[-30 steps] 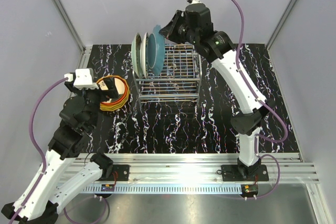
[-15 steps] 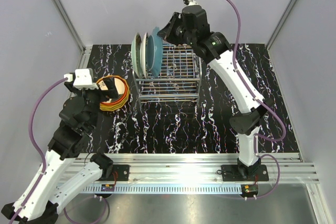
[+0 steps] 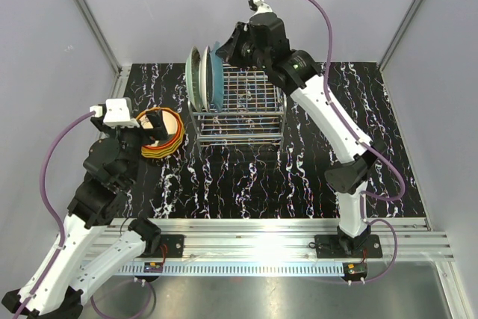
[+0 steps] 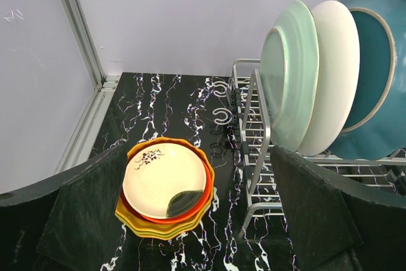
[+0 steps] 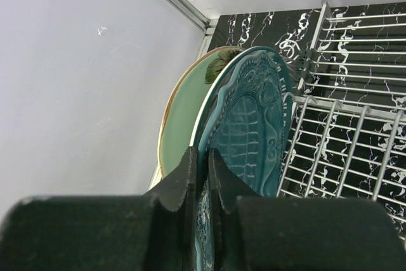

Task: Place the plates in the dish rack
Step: Insert the plate into the dish rack

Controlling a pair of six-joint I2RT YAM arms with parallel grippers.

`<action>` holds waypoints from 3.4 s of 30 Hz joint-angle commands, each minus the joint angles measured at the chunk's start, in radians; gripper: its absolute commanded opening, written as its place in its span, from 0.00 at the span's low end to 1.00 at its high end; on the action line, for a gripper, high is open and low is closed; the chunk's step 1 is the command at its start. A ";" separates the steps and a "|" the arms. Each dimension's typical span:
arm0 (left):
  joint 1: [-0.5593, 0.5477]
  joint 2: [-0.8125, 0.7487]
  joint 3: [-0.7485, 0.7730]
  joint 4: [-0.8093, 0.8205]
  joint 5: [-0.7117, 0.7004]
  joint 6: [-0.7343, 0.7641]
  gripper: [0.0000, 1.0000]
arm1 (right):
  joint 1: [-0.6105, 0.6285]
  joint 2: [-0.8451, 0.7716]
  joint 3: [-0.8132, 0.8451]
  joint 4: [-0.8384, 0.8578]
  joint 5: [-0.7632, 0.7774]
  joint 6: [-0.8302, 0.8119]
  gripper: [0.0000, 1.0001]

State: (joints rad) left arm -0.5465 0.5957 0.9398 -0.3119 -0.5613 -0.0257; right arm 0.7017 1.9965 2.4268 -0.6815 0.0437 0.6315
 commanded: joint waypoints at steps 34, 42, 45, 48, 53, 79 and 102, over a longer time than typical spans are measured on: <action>-0.003 0.015 0.001 0.051 0.001 0.006 0.99 | 0.107 -0.160 -0.331 0.347 0.074 -0.173 0.16; -0.003 0.019 0.001 0.053 0.000 0.007 0.99 | 0.114 -0.143 -0.308 0.298 0.102 -0.179 0.23; -0.003 0.019 0.001 0.053 0.001 0.007 0.99 | 0.117 -0.139 -0.299 0.280 0.108 -0.185 0.27; -0.003 0.021 0.001 0.051 0.001 0.009 0.99 | 0.120 -0.137 -0.298 0.272 0.113 -0.191 0.28; -0.003 0.023 0.001 0.051 0.001 0.009 0.99 | 0.120 -0.117 -0.267 0.254 0.119 -0.197 0.29; -0.003 0.026 -0.010 0.065 -0.049 0.015 0.99 | 0.122 -0.247 -0.302 0.180 0.068 -0.256 0.61; 0.102 0.265 0.047 -0.058 -0.196 -0.135 0.99 | 0.119 -1.021 -1.319 0.286 0.329 -0.196 0.64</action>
State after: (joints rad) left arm -0.4473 0.8303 0.9375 -0.3450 -0.7341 -0.0917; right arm 0.8154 1.0271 1.1427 -0.4301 0.3199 0.4103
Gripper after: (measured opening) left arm 0.988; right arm 0.650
